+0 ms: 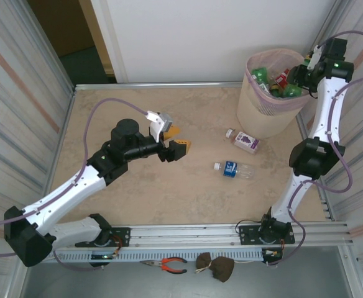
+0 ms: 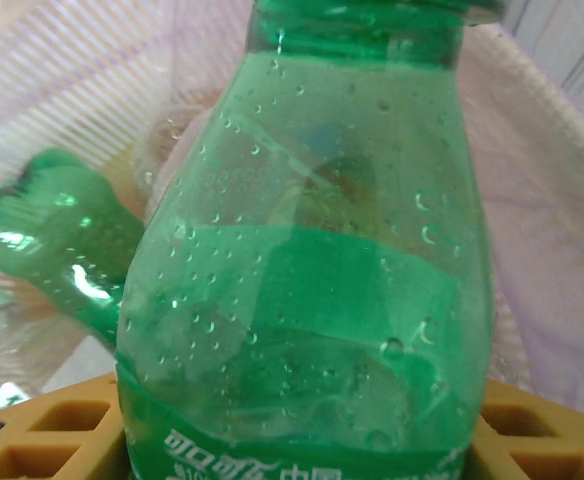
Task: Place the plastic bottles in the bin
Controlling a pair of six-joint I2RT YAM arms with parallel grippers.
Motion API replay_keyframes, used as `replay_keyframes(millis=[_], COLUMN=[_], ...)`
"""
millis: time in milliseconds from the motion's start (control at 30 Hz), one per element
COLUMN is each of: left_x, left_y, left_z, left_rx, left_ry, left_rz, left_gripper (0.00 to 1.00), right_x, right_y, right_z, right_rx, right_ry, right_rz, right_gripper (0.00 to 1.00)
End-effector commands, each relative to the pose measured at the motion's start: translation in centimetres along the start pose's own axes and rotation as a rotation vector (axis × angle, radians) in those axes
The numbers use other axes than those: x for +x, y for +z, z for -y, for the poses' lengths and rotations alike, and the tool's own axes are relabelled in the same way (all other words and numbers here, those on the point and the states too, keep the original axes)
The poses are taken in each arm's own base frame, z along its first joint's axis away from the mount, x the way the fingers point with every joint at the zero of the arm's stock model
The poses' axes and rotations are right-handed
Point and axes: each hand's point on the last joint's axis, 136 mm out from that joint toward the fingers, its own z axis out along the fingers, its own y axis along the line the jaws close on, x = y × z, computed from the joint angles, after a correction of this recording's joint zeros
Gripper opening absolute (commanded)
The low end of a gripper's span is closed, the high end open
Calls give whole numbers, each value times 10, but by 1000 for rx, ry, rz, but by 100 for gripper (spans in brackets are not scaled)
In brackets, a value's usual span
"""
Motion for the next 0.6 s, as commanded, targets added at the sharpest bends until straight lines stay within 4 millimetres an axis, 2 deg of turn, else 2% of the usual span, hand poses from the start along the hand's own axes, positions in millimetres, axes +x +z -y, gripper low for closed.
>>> replay_keyframes(millis=[0, 167, 400, 500, 567], left_x=[-3, -3, -2, -2, -3], left_y=[-2, -6, -10, -12, -13], left_z=[1, -2, -5, -7, -6], left_rx=[19, 8, -5, -12, -12], left_ry=[-7, -11, -19, -22, -23], left_rz=[24, 28, 37, 39, 42], left_gripper=[78, 78, 78, 78, 78], right_x=[34, 43, 52, 51, 43], right_y=[23, 42, 65, 64, 53], right_z=[24, 22, 12, 7, -2], right_rx=[145, 157, 119, 93, 60], right_ry=[-25, -62, -72, -66, -65], right_rz=[-150, -194, -244, -244, -212], right_gripper=[40, 42, 51, 56, 62])
